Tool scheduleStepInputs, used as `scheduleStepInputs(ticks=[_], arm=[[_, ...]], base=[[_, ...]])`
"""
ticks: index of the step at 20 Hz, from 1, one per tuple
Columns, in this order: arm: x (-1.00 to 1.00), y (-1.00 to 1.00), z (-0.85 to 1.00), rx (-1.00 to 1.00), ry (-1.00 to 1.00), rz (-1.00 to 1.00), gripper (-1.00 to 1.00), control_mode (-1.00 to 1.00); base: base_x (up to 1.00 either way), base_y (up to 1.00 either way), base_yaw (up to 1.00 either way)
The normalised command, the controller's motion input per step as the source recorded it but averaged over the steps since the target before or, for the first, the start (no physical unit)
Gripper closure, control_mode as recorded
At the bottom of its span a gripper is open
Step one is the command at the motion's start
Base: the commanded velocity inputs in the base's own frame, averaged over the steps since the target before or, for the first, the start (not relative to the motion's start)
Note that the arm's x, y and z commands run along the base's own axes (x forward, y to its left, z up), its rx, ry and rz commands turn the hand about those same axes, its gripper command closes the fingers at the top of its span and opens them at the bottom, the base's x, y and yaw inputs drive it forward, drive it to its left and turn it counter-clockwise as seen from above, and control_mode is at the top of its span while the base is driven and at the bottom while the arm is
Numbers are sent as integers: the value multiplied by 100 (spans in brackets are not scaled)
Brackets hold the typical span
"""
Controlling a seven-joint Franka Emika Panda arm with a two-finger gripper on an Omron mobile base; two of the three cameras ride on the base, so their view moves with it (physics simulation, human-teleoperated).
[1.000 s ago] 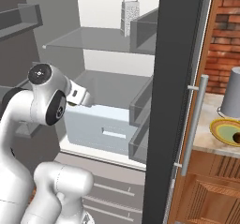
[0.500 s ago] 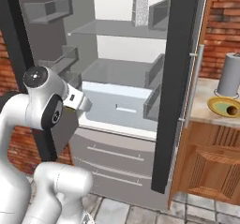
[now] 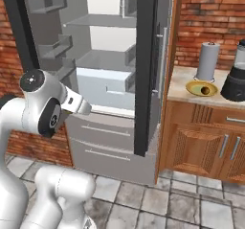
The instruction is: Pick the apple and mango from the fridge and place them on the plate next to the blender to make a fruit smoothie.
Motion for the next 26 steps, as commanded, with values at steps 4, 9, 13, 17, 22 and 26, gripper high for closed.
scheduleStepInputs(ticks=[4,9,13,17,22,26], arm=[[0,0,0,0,0,0,100,100],[0,0,0,0,0,0,100,100],[0,0,0,0,0,0,100,100],[0,0,0,0,0,0,100,100],[0,0,0,0,0,0,100,100],[0,0,0,0,0,0,100,100]], base=[[6,-100,-2],[20,-100,0],[29,-100,0],[69,-99,0],[99,-49,6],[89,-8,2]])
